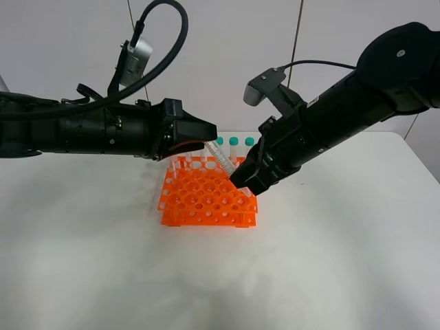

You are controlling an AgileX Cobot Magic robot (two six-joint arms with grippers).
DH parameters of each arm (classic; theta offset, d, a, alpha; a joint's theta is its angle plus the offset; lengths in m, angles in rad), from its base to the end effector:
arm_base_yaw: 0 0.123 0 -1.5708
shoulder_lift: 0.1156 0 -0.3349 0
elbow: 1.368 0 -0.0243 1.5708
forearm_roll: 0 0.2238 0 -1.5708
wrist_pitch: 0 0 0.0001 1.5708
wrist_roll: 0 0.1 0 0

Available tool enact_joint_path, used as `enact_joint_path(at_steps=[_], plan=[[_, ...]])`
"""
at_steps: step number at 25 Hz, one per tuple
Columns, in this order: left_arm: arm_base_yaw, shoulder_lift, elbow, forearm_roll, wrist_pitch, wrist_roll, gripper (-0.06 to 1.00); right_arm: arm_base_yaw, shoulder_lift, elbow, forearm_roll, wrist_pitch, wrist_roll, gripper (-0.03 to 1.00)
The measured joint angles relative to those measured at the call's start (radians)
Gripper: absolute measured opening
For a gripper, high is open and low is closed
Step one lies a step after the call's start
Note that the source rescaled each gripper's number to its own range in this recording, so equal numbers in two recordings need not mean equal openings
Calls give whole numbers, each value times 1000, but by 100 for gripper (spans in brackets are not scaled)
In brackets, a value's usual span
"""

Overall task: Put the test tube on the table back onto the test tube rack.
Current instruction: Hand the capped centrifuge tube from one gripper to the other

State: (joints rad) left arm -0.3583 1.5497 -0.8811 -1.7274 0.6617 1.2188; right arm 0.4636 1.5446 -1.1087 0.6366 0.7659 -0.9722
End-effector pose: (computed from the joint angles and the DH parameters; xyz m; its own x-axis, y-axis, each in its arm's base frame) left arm 0.2626 -0.1632 0.3185 -0.7664 -0.1562 -0.6231 0.4545 0.5535 -0.6979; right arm 0.2473 0.1698 0.3259 -0.3891 -0.6673 -0.6350 -0.8862 0.4592 0.0605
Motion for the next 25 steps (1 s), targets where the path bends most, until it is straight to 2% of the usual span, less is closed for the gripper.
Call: enact_joint_path(at_steps=[3,6,17,18,19,22,23,25], plan=[[0,0,0,0,-2,0,6,0,0,0,0,0,1,0],[0,0,0,0,-4,-5,0,0,0,0,0,0,3,0],[0,0,0,0,-4,-10,0,0,0,0,0,0,4,1],[0,0,0,0,-4,-10,0,0,0,0,0,0,8,8],[0,0,0,0,-4,-10,0,0,0,0,0,0,13,22],[0,0,0,0,-5,-11,0,0,-2,-3,-1,1,62,77],[0,0,0,0,-7,-11,0,0,-5,-11,-4,3,84,86],[0,0,0,0,-20,-11,0,0,-12,-50,-41,13,157,95]])
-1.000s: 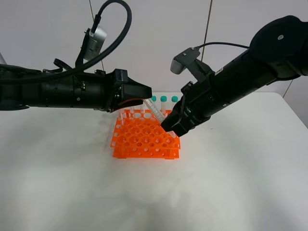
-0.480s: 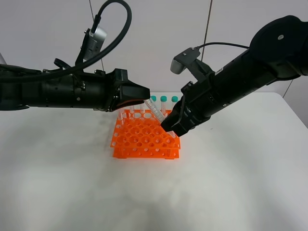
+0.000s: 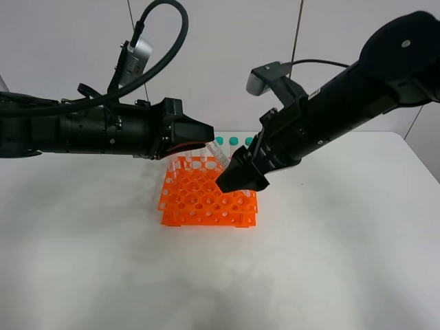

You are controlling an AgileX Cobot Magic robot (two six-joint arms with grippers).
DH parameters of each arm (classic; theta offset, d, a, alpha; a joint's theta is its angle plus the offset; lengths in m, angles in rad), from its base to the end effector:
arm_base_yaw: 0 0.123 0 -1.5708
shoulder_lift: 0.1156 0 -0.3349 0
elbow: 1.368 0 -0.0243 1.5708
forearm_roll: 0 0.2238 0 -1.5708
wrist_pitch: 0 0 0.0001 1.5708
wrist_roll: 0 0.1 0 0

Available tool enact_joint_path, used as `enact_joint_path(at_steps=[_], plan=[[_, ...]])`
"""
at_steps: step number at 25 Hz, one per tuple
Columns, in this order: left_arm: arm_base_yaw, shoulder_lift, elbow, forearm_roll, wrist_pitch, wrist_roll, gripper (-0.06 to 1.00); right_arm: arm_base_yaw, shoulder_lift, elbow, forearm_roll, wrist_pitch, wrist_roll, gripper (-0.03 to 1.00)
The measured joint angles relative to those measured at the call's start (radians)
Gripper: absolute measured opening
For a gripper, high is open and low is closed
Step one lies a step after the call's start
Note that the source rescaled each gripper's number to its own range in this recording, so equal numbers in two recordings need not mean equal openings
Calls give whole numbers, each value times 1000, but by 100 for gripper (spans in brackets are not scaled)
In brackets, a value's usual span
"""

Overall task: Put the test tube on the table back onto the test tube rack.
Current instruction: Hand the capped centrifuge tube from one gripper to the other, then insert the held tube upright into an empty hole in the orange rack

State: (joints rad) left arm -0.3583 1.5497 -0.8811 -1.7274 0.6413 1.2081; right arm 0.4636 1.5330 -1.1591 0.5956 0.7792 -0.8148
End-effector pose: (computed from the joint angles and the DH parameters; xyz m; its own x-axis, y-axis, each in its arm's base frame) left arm 0.2640 -0.1620 0.3176 -0.7679 -0.1680 -0.6181 0.4375 0.5673 -0.6977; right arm 0.2500 0.1691 0.3410 -0.4721 -0.6033 -0.6427 -0.8335 0.5429 0.1027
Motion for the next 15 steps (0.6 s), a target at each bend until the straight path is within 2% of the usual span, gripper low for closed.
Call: enact_joint_path(at_steps=[2,5,9,11,15], plan=[[0,0,0,0,-19,0,0,0,-9,-63,-84,41,101,98],[0,0,0,0,-37,0,0,-16,-16,-170,-276,117,295,100],[0,0,0,0,-37,0,0,-100,-16,-235,-462,160,528,100],[0,0,0,0,-37,0,0,-162,-15,-238,-509,172,607,100],[0,0,0,0,-37,0,0,-301,11,-239,-542,224,691,100]])
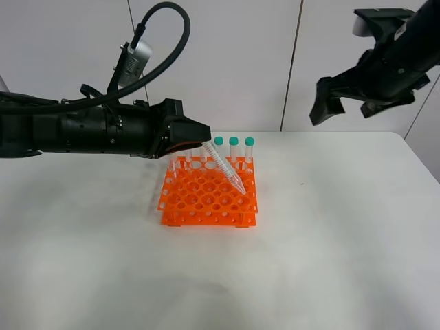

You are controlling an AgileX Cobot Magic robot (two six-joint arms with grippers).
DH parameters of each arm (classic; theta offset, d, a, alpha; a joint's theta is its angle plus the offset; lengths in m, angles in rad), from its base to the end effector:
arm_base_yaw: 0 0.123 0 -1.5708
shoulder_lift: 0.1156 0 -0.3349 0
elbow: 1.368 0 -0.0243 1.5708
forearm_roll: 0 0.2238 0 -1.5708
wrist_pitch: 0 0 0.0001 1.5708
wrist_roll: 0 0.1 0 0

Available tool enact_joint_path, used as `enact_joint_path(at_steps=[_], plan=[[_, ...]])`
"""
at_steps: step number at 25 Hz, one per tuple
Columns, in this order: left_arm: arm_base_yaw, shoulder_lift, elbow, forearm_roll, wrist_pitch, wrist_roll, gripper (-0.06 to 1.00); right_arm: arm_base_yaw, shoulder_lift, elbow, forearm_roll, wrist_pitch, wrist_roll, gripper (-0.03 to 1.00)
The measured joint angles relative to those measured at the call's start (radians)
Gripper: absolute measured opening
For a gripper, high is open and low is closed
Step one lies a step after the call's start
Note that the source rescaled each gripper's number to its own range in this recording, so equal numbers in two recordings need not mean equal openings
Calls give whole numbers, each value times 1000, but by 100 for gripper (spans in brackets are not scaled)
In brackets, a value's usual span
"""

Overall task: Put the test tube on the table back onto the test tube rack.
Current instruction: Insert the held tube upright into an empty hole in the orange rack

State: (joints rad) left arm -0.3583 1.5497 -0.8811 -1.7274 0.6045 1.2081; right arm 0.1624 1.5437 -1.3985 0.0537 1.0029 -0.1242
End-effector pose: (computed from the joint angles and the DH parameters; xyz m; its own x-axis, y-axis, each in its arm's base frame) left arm 0.2664 -0.1598 0.3161 -0.7616 -0.1784 -0.6230 0.4210 0.5946 -0.6850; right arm 0.2984 0.0535 0.3807 -0.8396 -0.2339 -0.4902 -0.2644 0.9644 -0.0072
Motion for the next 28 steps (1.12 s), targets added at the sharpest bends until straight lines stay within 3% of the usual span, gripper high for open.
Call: enact_joint_path(at_steps=[7,13,24,28], plan=[[0,0,0,0,0,0,0,-136,12,0,-25,193,50,100],[0,0,0,0,10,0,0,-137,-37,64,-46,208,64,100],[0,0,0,0,26,0,0,-137,-575,571,-44,212,68,100],[0,0,0,0,26,0,0,-137,-868,730,-35,119,68,100]])
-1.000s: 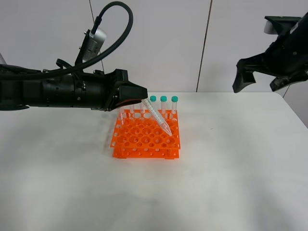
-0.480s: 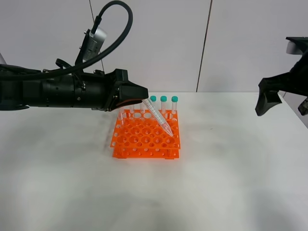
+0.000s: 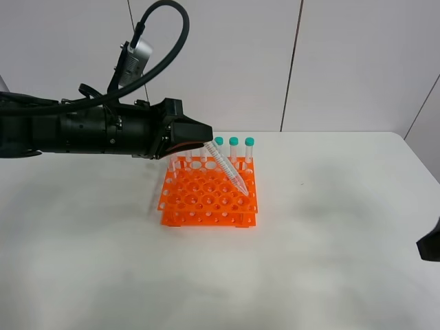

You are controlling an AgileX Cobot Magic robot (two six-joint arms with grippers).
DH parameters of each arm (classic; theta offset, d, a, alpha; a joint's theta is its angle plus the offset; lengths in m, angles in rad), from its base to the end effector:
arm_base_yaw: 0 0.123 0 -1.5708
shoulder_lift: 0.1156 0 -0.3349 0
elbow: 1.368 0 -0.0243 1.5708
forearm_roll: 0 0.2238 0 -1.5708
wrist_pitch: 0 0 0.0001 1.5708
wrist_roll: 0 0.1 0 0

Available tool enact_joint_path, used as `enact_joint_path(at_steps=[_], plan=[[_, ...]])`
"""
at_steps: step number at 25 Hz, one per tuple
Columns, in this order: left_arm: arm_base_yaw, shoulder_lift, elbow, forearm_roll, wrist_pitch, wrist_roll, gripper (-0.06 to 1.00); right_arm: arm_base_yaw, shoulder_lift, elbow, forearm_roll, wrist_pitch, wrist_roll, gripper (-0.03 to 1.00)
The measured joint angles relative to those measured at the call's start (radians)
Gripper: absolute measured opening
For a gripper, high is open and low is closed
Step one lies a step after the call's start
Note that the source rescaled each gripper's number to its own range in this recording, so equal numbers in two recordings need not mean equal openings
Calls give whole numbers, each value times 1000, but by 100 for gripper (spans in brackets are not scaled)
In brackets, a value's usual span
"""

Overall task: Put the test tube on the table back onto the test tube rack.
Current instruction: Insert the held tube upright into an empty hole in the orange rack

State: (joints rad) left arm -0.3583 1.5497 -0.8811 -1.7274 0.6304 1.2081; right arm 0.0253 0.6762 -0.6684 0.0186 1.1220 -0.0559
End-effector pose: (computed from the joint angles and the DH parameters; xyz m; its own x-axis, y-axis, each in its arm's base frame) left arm 0.2647 -0.1614 0.3172 -0.7661 -0.1711 -0.6195 0.4327 0.5755 -0.6940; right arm 0.0361 0.0026 0.3169 -0.8608 -0.0696 -0.5041 -0.0750 0.9971 -0.0096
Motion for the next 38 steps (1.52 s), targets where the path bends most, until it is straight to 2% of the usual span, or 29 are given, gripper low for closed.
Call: enact_joint_path(at_steps=[4,9,15,38], plan=[[0,0,0,0,1,0,0,0,-280,118,30,-85,3,100],[0,0,0,0,7,0,0,0,-509,166,36,-88,4,100],[0,0,0,0,8,0,0,0,-660,168,36,-89,4,100],[0,0,0,0,8,16,0,1,-682,168,44,-89,7,100]])
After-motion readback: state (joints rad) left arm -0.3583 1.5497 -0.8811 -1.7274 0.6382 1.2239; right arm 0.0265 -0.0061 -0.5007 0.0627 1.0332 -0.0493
